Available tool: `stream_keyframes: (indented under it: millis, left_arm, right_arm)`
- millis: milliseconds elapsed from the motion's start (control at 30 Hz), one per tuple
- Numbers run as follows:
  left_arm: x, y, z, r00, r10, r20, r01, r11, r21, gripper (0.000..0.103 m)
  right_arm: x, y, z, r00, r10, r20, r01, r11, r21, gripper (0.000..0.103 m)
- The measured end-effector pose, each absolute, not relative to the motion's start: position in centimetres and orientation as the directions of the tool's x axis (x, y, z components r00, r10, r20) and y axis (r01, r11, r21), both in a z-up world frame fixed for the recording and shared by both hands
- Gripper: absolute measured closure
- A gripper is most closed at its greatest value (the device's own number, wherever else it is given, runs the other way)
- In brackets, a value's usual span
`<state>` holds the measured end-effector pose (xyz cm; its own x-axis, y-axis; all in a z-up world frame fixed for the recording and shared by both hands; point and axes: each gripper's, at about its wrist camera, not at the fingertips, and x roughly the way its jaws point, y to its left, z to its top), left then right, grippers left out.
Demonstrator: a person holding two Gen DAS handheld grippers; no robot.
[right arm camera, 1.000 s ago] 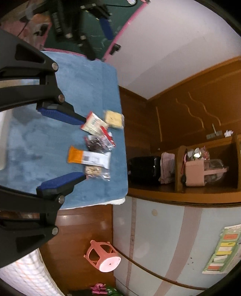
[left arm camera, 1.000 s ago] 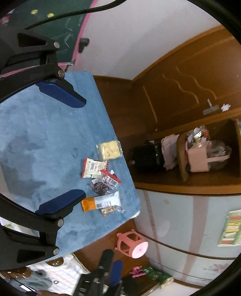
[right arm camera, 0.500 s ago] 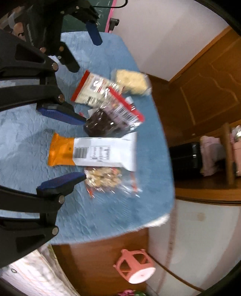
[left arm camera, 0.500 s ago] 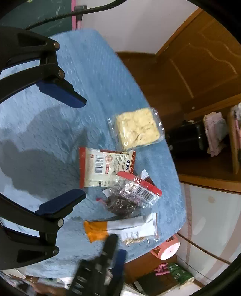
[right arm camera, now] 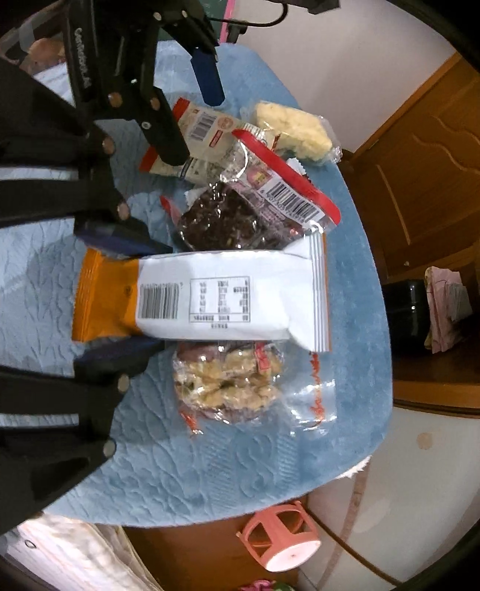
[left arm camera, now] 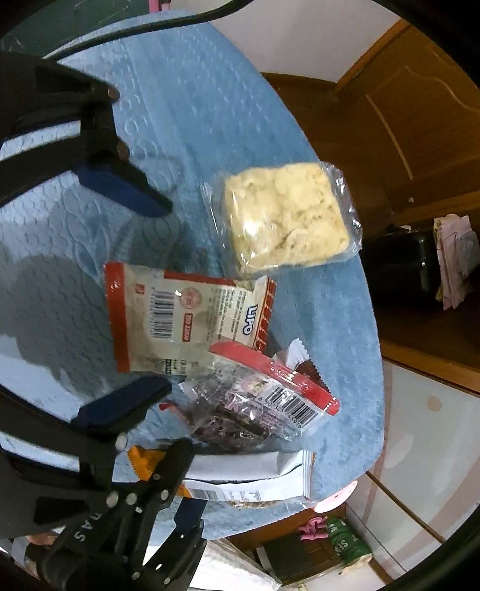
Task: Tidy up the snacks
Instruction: 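Carry the red-striped packet with the left tool while the right tool carries the orange bar into the tray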
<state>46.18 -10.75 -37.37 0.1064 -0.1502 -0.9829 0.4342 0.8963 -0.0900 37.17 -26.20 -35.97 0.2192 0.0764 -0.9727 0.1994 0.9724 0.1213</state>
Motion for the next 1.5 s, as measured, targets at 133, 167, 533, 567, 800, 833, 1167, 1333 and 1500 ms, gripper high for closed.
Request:
stream_keyframes:
  millis: [133, 167, 533, 567, 800, 833, 1167, 1333, 1500]
  left_arm:
    - [45.9, -10.4, -37.2, 0.090, -0.214, -0.973, 0.407, 0.899, -0.161, 0.061]
    - [45.6, -10.3, -36.9, 0.100, -0.210, -0.972, 0.418, 0.896, -0.151, 0.068]
    - [40.1, -7.9, -33.4, 0.141, -0.220, -0.965, 0.438, 0.888, -0.138, 0.093]
    - [39.6, -7.9, -33.3, 0.141, -0.226, -0.964, 0.431, 0.890, -0.146, 0.093]
    - [34.7, -5.6, -26.7, 0.199, -0.302, -0.933, 0.442, 0.877, -0.189, 0.094]
    - [33.5, -5.4, -25.4, 0.212, -0.317, -0.924, 0.445, 0.873, -0.197, 0.094]
    - [20.1, -2.1, -14.0, 0.361, -0.380, -0.852, 0.454, 0.869, -0.195, 0.093]
    - [13.5, -1.2, -12.7, 0.410, -0.349, -0.843, 0.419, 0.893, -0.166, 0.093]
    - [7.8, -1.1, -13.0, 0.466, -0.267, -0.844, 0.387, 0.919, -0.077, 0.093]
  right_arm:
    - [36.7, -26.9, -35.8, 0.238, 0.102, -0.966, 0.199, 0.968, 0.151, 0.063]
    - [36.4, -27.0, -35.7, 0.240, 0.111, -0.965, 0.197, 0.967, 0.160, 0.063]
    - [32.1, -26.9, -32.4, 0.274, 0.173, -0.946, 0.163, 0.961, 0.223, 0.063]
    - [31.8, -26.9, -31.9, 0.280, 0.180, -0.943, 0.161, 0.960, 0.231, 0.063]
    - [28.5, -25.9, -25.9, 0.355, 0.250, -0.901, 0.104, 0.947, 0.304, 0.063]
    - [27.8, -25.7, -25.0, 0.365, 0.260, -0.894, 0.093, 0.945, 0.313, 0.063]
    - [16.4, -22.5, -15.1, 0.476, 0.342, -0.810, -0.076, 0.934, 0.349, 0.063]
    - [10.7, -21.6, -13.6, 0.474, 0.375, -0.796, -0.114, 0.923, 0.367, 0.063]
    - [6.1, -21.2, -14.1, 0.458, 0.357, -0.814, -0.104, 0.931, 0.350, 0.063]
